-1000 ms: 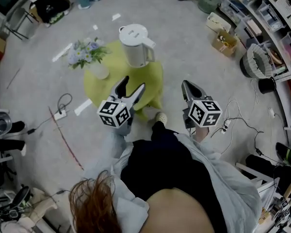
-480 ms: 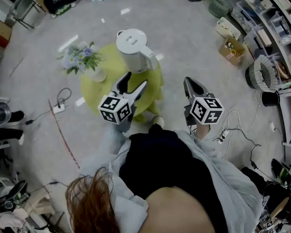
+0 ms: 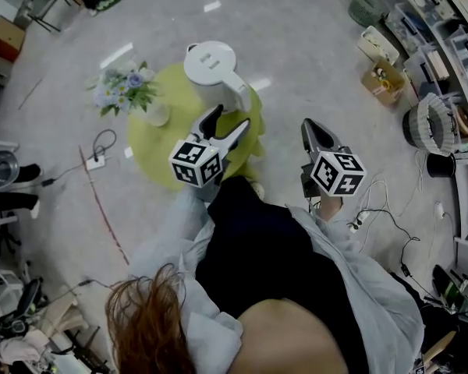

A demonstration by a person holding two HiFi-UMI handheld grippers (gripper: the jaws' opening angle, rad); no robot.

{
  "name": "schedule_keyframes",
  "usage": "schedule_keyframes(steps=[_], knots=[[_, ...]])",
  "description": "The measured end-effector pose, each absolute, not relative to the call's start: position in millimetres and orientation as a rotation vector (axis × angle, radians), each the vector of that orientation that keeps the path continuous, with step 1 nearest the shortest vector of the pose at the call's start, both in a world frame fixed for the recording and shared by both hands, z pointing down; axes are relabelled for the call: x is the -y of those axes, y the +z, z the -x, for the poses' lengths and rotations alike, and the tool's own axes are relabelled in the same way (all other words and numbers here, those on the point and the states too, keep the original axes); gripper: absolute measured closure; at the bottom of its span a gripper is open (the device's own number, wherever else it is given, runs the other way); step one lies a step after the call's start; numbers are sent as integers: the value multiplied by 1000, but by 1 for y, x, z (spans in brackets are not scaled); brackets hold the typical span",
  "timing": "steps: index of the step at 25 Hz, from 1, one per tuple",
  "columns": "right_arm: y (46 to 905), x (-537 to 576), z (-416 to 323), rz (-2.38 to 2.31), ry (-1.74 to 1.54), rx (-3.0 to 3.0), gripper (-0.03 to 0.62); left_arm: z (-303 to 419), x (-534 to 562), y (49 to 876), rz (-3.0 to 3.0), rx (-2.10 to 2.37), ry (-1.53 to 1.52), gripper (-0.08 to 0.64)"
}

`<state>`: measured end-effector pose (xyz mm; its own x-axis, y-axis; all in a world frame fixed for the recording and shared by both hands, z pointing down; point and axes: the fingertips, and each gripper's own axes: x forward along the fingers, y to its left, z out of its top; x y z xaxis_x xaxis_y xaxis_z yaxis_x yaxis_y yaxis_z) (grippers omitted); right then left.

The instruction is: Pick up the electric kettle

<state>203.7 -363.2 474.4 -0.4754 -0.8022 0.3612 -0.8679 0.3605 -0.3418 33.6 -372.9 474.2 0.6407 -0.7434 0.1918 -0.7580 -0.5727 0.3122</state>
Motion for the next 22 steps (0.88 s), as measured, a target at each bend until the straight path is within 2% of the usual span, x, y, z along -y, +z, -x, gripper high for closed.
schedule_keyframes(steps=[14,19,22], knots=[[496,361,-228,-1604,841,2383,591,-71,417,509,-2519,1202,200,224],[508,357,-240,-1633,860,2330,591,-82,434,513,-2539,1225,184,248],[512,355,-243,-1644,870,2310,591,-90,442,518,-2561,1203,185,286]])
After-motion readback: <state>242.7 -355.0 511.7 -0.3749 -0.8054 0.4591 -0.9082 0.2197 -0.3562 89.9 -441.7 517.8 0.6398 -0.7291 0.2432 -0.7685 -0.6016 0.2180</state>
